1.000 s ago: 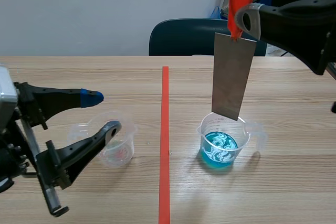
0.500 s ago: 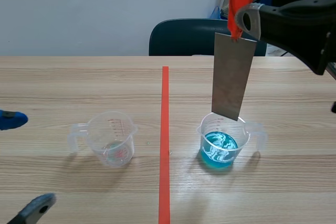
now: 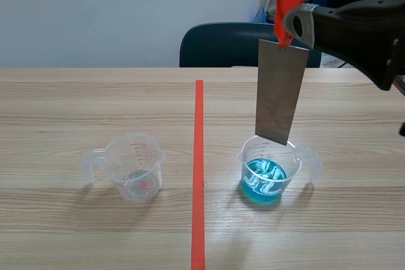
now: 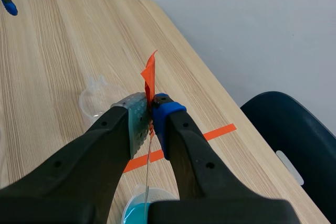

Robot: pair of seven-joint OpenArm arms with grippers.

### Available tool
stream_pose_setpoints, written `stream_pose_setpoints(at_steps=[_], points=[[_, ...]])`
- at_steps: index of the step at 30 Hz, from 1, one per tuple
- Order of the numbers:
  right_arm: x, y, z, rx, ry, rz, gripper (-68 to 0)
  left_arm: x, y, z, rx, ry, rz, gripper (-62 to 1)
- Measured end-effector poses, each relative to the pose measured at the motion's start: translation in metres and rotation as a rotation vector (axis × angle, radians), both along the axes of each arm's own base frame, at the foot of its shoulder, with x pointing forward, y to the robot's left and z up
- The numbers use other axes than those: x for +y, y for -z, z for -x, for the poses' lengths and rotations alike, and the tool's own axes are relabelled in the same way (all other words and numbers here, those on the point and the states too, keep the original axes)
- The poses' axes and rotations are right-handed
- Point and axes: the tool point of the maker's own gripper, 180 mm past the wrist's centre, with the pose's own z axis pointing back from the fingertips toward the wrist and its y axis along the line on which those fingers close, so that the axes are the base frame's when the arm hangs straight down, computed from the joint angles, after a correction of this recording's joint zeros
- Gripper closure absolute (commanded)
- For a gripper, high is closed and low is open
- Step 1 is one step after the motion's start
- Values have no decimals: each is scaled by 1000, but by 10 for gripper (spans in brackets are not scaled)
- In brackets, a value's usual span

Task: Do the redox reaction experiment

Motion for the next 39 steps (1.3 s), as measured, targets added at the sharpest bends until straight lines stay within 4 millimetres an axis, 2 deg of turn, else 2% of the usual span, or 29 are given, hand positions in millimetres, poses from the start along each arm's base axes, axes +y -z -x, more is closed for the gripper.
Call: stream_pose_setpoints(at_steps=[8, 34, 39], points=[[0, 0, 0, 0, 0, 0, -6, 10, 1, -7, -47, -70, -37, -623], [0, 0, 0, 0, 0, 0, -6, 10, -1, -6, -51, -76, -26, -623], [0, 0, 0, 0, 0, 0, -6, 11, 4, -7, -35, -82, -47, -623]])
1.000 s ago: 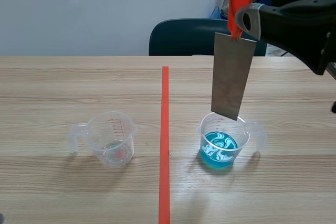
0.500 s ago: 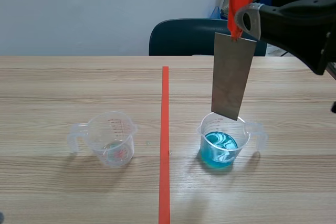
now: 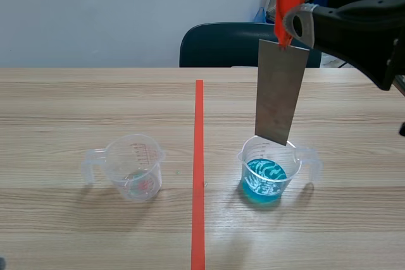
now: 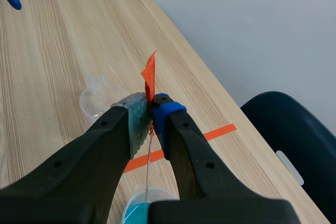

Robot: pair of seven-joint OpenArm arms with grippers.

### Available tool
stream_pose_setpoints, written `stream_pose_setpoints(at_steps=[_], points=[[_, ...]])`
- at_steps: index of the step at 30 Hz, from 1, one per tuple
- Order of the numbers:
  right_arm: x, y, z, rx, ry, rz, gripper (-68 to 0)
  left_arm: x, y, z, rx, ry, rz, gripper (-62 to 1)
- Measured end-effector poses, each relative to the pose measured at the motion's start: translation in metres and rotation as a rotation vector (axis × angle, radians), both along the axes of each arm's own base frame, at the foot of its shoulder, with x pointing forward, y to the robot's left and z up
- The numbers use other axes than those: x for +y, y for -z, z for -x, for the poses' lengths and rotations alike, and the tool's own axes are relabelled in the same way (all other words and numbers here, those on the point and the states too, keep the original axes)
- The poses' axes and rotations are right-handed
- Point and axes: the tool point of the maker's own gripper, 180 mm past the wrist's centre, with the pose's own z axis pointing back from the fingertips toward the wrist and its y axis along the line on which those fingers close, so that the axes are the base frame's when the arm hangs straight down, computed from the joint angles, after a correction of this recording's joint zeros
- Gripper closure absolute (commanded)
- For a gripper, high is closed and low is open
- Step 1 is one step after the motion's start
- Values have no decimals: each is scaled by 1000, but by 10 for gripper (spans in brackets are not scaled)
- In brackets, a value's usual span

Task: Do the redox reaction experiment

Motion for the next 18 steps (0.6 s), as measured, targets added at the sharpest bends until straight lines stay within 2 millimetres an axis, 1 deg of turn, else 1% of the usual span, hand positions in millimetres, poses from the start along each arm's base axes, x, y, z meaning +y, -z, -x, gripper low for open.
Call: stream_pose_setpoints(at_steps=[2, 7, 10, 18], points=[[0, 0, 0, 0, 0, 0, -6, 1, 3, 0, 12, -6, -14, -623], [0, 0, 0, 0, 0, 0, -6, 8, 0, -9, 27, -74, 27, -623], [0, 0, 0, 0, 0, 0, -6, 9, 4, -9, 40, -78, 12, -623], [0, 0, 0, 0, 0, 0, -6, 12, 0, -12, 38, -104, 42, -623]])
